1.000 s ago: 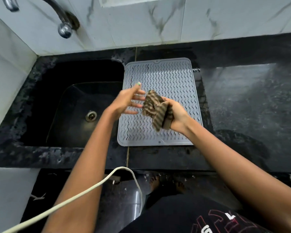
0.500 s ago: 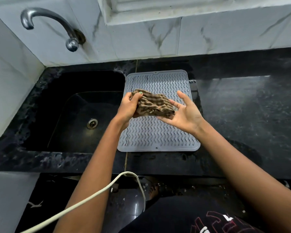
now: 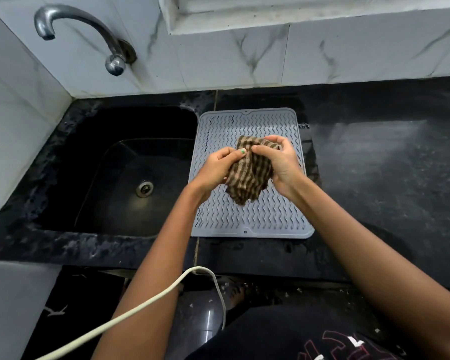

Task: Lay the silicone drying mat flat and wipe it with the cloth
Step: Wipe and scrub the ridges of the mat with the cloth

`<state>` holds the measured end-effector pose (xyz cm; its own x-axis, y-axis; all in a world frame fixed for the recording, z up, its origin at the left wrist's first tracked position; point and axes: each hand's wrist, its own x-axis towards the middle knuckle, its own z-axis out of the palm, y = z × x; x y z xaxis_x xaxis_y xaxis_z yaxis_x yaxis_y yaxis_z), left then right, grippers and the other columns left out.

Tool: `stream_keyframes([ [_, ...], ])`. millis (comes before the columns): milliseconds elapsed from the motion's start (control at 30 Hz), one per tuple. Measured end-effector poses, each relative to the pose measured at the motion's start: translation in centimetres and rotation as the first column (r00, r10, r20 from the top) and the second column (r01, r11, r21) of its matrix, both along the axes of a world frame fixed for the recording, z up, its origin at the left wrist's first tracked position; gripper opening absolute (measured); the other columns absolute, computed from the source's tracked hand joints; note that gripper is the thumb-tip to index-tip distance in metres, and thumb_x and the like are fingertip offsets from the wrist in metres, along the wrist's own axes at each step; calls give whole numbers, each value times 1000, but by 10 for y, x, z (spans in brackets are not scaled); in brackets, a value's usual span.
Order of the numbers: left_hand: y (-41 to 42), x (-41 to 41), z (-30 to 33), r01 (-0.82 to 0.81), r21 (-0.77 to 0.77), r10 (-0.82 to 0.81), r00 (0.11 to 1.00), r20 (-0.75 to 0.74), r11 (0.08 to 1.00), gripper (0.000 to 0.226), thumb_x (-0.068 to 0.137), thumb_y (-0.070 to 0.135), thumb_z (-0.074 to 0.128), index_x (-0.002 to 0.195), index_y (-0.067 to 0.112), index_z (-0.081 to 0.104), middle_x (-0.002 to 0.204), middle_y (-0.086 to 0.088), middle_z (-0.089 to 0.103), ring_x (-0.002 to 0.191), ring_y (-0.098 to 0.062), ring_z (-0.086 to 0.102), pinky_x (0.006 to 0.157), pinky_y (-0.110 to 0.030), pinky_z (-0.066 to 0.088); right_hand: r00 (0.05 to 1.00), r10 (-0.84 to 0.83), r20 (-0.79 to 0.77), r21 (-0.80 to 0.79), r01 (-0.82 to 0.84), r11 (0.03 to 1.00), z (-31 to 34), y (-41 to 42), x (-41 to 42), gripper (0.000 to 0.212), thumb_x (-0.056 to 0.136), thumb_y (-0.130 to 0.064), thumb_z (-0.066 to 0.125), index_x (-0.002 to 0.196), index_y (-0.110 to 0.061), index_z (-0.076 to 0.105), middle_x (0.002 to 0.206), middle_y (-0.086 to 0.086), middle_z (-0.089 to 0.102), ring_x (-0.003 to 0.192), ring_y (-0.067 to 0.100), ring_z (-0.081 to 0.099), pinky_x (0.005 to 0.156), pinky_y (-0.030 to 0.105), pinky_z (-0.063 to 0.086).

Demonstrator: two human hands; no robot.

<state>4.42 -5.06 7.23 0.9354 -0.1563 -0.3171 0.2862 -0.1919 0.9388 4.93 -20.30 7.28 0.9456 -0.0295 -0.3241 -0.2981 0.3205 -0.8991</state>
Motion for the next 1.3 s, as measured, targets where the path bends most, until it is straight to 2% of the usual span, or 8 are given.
stream_keyframes([
  [200, -19, 17, -16, -335, -160, 336, 942, -24, 929, 18, 97, 26, 47, 87, 19, 60, 78, 2, 68, 62, -3, 67, 53, -20, 53, 900, 322, 295, -586, -96, 805, -10, 22, -7, 44, 87, -21, 57, 126, -34, 40, 130, 5, 45, 118, 26, 43, 100, 54, 40],
  [400, -17, 41, -27, -296, -232, 295, 955, -42, 927, 21, 99, 23, 45, 97, 17, 65, 87, 2, 70, 71, -8, 70, 65, -22, 58, 889, 344, 300, -556, -130, 821, -27, 15, 29, 47, 95, 1, 45, 139, -11, 36, 137, 12, 44, 124, 22, 47, 107, 45, 40],
  [567, -21, 88, -55, -456, 273, 353, 866, 353, 847, 31, 94, 11, 46, 117, 25, 62, 119, -2, 55, 94, -16, 61, 84, -32, 53, 910, 195, 367, -611, 78, 788, -41, 19, 93, 41, 94, 0, 45, 131, -16, 49, 127, 7, 50, 107, 25, 55, 87, 47, 53],
  [700, -24, 139, -83, -225, 712, -25, 946, 322, 666, 57, 97, 28, 45, 149, 16, 26, 158, -7, 23, 145, -24, 22, 119, -42, 18, 863, 400, 307, -908, 139, 396, -50, 31, 171, 47, 91, -6, 50, 131, -30, 50, 131, -1, 53, 114, 25, 46, 92, 46, 41],
  [800, -27, 160, -102, -75, 854, -177, 965, 192, 515, 68, 99, 43, 31, 153, 10, 7, 162, -9, 7, 150, -25, -1, 121, -43, 0, 765, 623, 162, -985, 91, 145, -58, 56, 211, 49, 91, -7, 51, 132, -33, 49, 135, 1, 50, 116, 28, 43, 88, 45, 36],
  [900, -28, 158, -114, -145, 883, -183, 951, 249, 446, 69, 96, 47, 26, 152, 8, 15, 159, -11, 19, 150, -26, 6, 122, -41, 2, 635, 773, 5, -995, 81, -60, -64, 75, 235, 52, 89, -5, 51, 133, -34, 47, 137, 3, 48, 117, 31, 40, 86, 45, 33],
  [1067, -28, 159, -117, -229, 840, -157, 926, 344, 492, 64, 92, 44, 36, 147, 12, 29, 155, -10, 32, 148, -25, 17, 122, -42, 8, 552, 833, -36, -969, 183, -163, -64, 93, 259, 48, 90, -5, 47, 130, -29, 51, 130, 7, 49, 119, 34, 38, 92, 51, 31],
  [1300, -28, 161, -117, -181, 866, -143, 951, 275, 466, 75, 94, 53, 31, 154, 13, 8, 162, -6, 11, 150, -23, 6, 121, -40, 2, 473, 870, -139, -929, 241, -280, -51, 54, 271, 39, 91, -13, 53, 124, -32, 58, 124, 3, 54, 117, 30, 41, 97, 54, 32],
])
